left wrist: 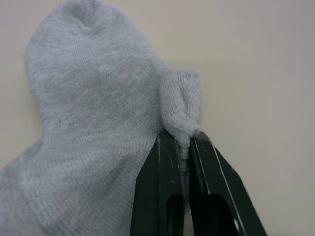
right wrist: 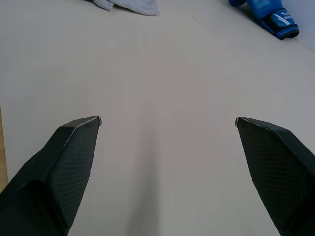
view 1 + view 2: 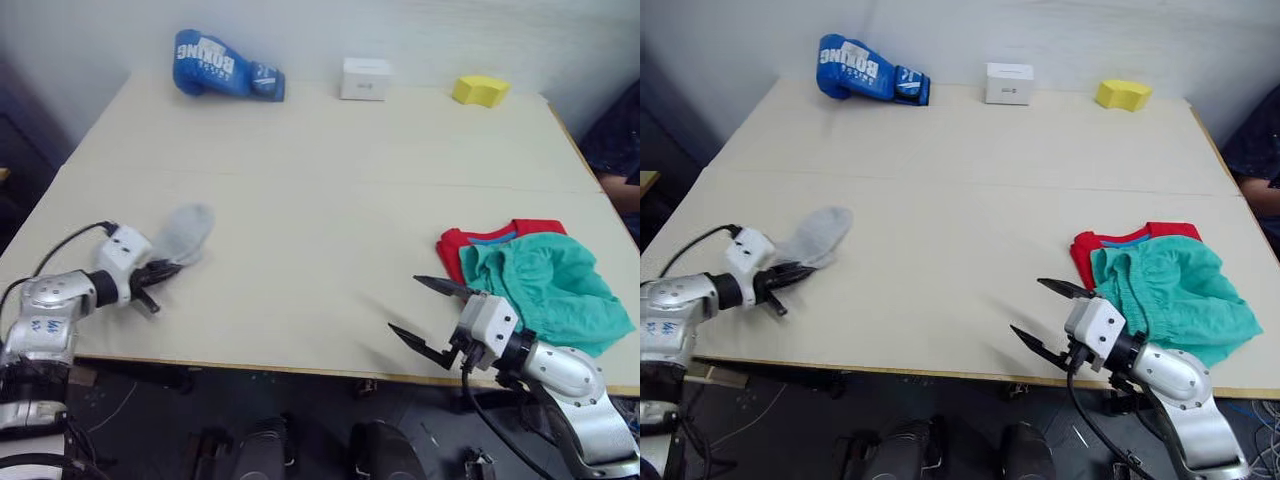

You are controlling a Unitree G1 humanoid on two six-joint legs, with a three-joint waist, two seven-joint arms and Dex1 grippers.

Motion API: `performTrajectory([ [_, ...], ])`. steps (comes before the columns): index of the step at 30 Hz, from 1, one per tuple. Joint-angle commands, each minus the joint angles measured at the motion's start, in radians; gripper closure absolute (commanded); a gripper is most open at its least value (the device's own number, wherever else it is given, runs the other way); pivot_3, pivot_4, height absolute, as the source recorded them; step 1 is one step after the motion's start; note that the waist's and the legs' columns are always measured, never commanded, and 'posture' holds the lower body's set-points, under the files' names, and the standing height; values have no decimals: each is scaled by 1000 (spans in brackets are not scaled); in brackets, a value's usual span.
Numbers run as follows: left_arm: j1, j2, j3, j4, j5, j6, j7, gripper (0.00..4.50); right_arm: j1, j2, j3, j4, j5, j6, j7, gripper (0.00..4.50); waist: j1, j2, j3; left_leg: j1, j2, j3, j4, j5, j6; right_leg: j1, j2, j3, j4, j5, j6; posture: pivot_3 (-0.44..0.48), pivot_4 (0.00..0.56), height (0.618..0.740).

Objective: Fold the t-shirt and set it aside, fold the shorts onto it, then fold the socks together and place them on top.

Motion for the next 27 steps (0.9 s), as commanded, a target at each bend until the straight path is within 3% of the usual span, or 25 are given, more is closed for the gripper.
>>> performTrajectory([
  [1, 28, -63, -96, -252, -33, 111, 7, 4488, 29, -21, -38, -41, 21, -9, 12, 0, 10, 0, 0, 0, 0, 0, 0, 0, 0, 1, 0, 0, -1, 0, 0, 0, 150, 740],
  [7, -68, -253, -286, -447, -34, 233, 52, 4488, 70, -29, -46, -54, 19, -5, 15, 0, 15, 0, 0, -2, 0, 0, 0, 0, 1, 1, 2, 0, -4, 1, 2, 0, 150, 740],
  [14, -199, -417, -453, -347, 30, 239, 86, 4488, 90, -33, -45, -79, 12, 19, 6, 0, 12, 0, 0, -1, 2, 1, 1, 4, 4, 1, 5, 0, -4, 1, 2, 0, 150, 740],
  [20, -220, -454, -547, -306, 74, 225, 53, 4488, 98, -25, -38, -97, 3, 42, -11, 0, 14, 0, 0, -2, 2, 0, 2, 4, 5, 1, 5, 0, -4, 1, 2, 0, 150, 740],
  [27, -200, -438, -470, -355, -33, 157, -70, 2371, 55, -16, 18, -115, -7, 104, -31, 0, 13, 0, 0, -2, 2, 0, 2, 3, 5, 1, 5, -1, -5, 1, 2, 0, 150, 740],
])
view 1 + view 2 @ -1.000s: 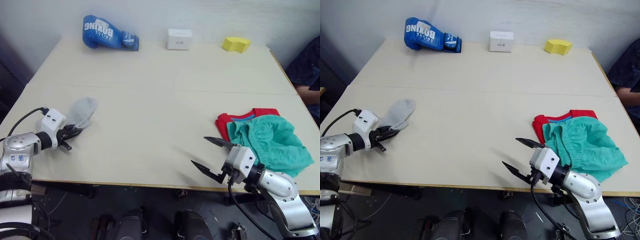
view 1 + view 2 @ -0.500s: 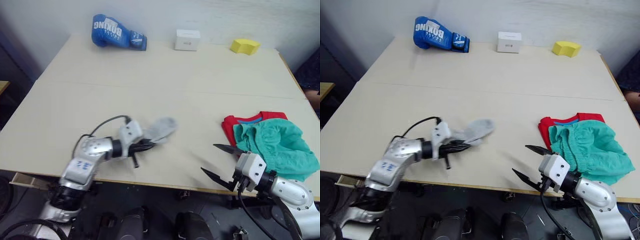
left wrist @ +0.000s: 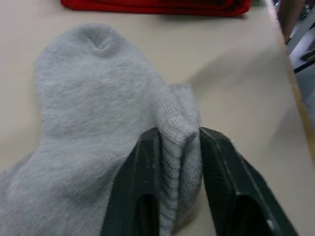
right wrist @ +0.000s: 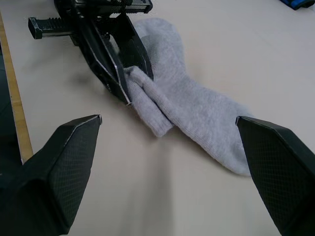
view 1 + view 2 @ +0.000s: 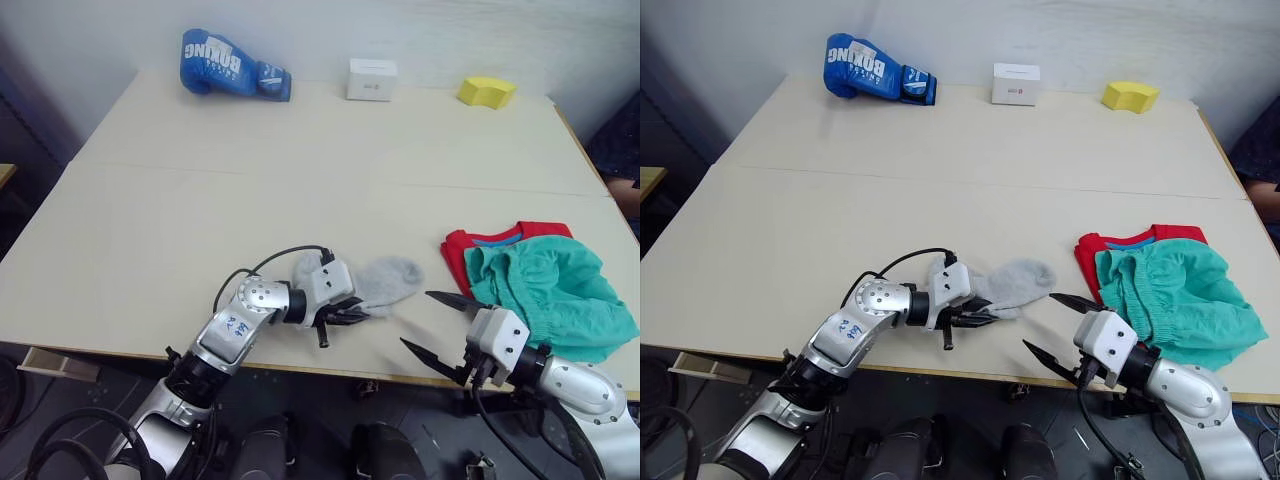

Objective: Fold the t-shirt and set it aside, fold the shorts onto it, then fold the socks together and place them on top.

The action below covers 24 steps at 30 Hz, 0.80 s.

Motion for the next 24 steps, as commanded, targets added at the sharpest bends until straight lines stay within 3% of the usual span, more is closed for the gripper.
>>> performTrajectory([
  [1, -3, 44, 93, -63, -104, -73, -112, 2087, -28, 2, 35, -55, 2, 44, -11, 0, -1, 0, 0, 0, 0, 0, 0, 0, 0, 0, 0, 0, 0, 0, 0, 0, 150, 740],
  [5, -39, 128, 235, -11, -234, -59, -227, 2087, -84, 16, 115, -40, -55, 78, -34, 0, -6, 0, 0, 0, 2, 0, 0, 0, -2, 0, 1, 0, 0, 0, -1, 0, 150, 740],
  [9, -121, 176, 259, 198, -116, -197, -186, 2087, -132, 45, 181, 9, -159, 97, -95, 0, 1, 0, 0, 0, 1, -1, 1, 1, -2, 0, 1, -2, 0, 0, -1, 0, 150, 740],
  [16, -264, 131, 247, 544, -5, -275, -108, 2087, -189, 61, 265, 137, -340, 18, -170, 0, 0, 0, 0, -3, -3, 0, 5, -2, 2, 0, -1, -5, 1, 0, 0, 0, 150, 740],
  [24, -280, 84, 221, 622, 35, -216, -121, 2048, -228, 62, 284, 243, -410, -109, -203, 2748, -4, 0, 0, -3, 0, 0, 10, -2, 2, 0, 6, -4, 3, 1, 1, 0, 150, 740],
])
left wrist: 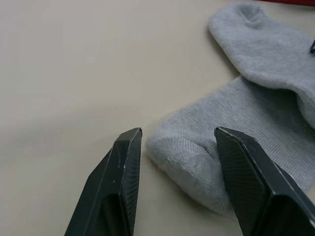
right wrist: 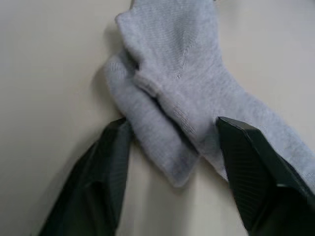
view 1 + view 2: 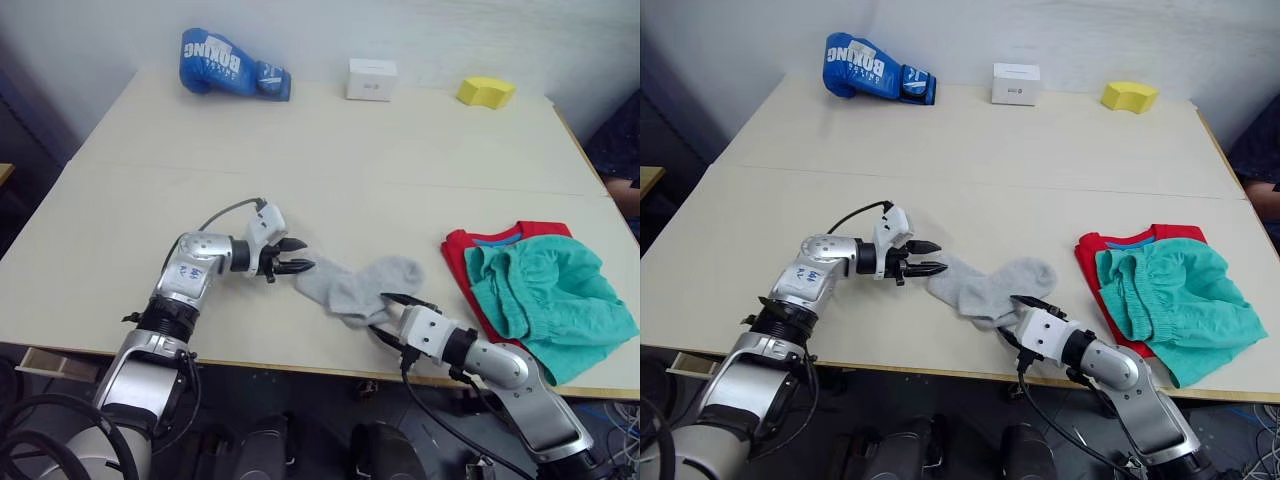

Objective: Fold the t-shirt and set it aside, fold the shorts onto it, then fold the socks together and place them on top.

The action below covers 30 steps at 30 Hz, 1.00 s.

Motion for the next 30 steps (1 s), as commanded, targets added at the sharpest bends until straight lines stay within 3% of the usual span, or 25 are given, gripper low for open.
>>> performTrajectory([
  [1, -2, 12, -12, -24, 21, 47, -11, 2048, 0, -3, -5, 34, -34, -42, -18, 3122, 0, 0, 0, 0, 0, 0, 0, 0, 0, 0, 0, 1, 0, 0, 0, 0, 150, 740],
  [5, 46, 32, -8, -86, 18, 97, -19, 2893, -3, -7, -9, 61, -42, -91, -15, 4491, -3, 0, 0, 0, 0, 0, 1, -1, -1, 0, 0, 4, 1, 0, 0, 0, 150, 740],
  [10, 142, 67, 28, -264, -21, 210, -7, 4479, -55, -31, -15, 141, -28, -178, 24, 4500, -19, 0, 0, 1, 2, 0, 1, -1, -2, 1, -2, 5, 1, 0, 0, 0, 150, 740],
  [20, 375, 126, 94, -648, -97, 456, 104, 4479, -275, -68, 4, 453, 2, -443, 150, 4500, -30, 0, 0, 2, 2, 0, 1, -1, -3, 0, -4, 5, 4, -1, -2, 0, 150, 740],
  [28, 463, 96, 157, -783, -186, 607, 217, 4479, -380, -62, 24, 670, 0, -615, 193, 4500, -28, 0, 0, 3, 2, -1, 1, -1, -3, 1, -4, 6, 4, -1, -2, 0, 150, 740],
  [30, 483, 99, 160, -808, -200, 634, 234, 3932, -379, -61, 18, 673, 60, -605, 237, 4258, -28, 0, 0, 3, 2, -1, 1, -1, -3, 1, -5, 6, 4, -1, -2, 0, 150, 740],
])
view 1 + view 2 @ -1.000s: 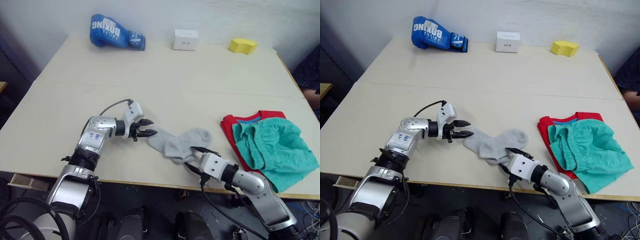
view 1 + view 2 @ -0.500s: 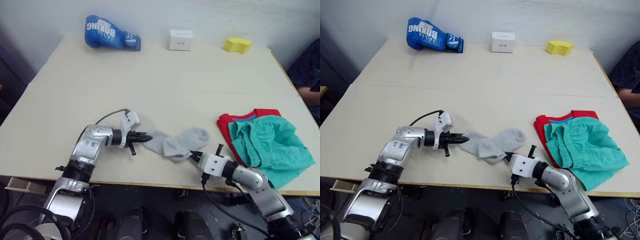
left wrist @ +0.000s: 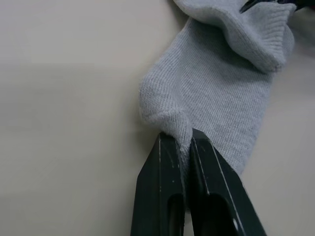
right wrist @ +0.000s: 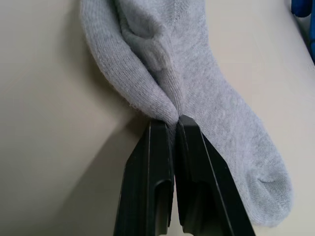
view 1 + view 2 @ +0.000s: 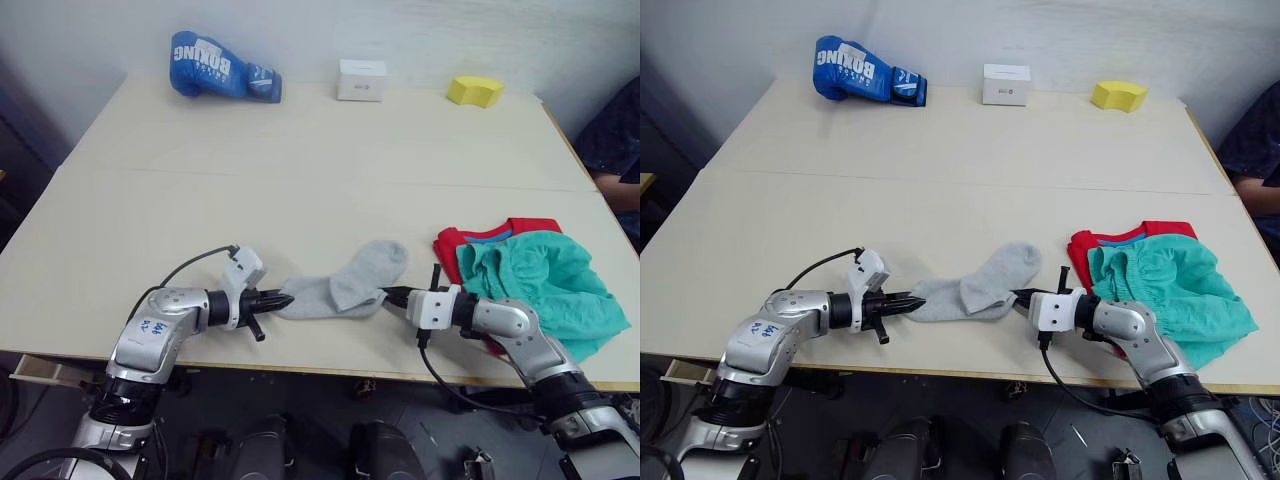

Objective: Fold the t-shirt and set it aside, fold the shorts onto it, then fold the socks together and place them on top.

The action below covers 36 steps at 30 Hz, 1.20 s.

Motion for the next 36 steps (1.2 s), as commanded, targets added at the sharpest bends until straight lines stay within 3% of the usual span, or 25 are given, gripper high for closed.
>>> performTrajectory([
  [1, 37, 9, 22, -60, -31, 45, 29, 3680, 2, -10, -22, 18, 70, -7, 50, 3971, 0, 0, 0, 0, 0, 0, 0, 0, 0, 0, 0, 0, 0, 0, 0, 0, 150, 740],
  [6, 67, 40, 62, -89, -71, 48, 28, 2098, 40, -67, -50, -26, 103, -35, 78, 2383, 2, 0, 0, 0, 0, 0, 0, 0, 0, 0, 0, 0, 0, 0, 0, 0, 150, 740],
  [8, 84, 78, 107, -99, -117, 28, -22, 1373, 84, -112, -81, -85, 151, -8, 102, 1581, 4, 0, 0, 0, 0, 0, 0, 0, -1, 0, 0, 0, 0, 0, 0, 0, 150, 740],
  [10, 95, 146, 150, -97, -179, 37, -112, 891, 149, -150, -125, -185, 250, 99, 130, 1101, 4, 1, 0, 0, 0, 0, 0, -1, -1, 0, -1, 0, -1, -1, -1, 0, 150, 740],
  [14, 56, 275, 173, -53, -296, 79, -291, 16, 279, -191, -199, -453, 504, 533, 113, 1090, 5, 2, 1, -1, 2, -1, -1, -4, -6, -1, -1, -1, -2, -1, -2, 0, 150, 740],
  [18, -138, 251, 112, 114, -241, -4, -294, 16, 344, -173, -262, -753, 888, 1086, -127, 1090, 14, 5, 3, -1, 2, -3, -1, -6, -6, 0, -2, -1, -3, -1, -3, 0, 150, 740],
  [22, -239, 215, 30, 206, -190, -77, -313, 16, 322, -123, -287, -879, 1074, 1352, -339, 1090, 9, 5, 3, -1, 0, -3, -5, -6, -4, -1, -2, -1, -7, -1, -3, 0, 150, 740],
  [27, -312, 149, -40, 291, -137, -154, -319, 16, 293, -41, -267, -927, 1129, 1524, -532, 1090, 8, 5, 3, -4, -1, -1, -8, -3, -2, -3, -1, -2, -8, -1, -2, 0, 150, 740],
  [36, -293, 137, -60, 282, -125, -173, -331, 16, 243, 34, -279, -918, 1165, 1636, -594, 1090, 8, 5, 3, -4, -1, 0, -6, -1, 2, -3, -1, -2, -7, 0, 0, 0, 150, 740],
])
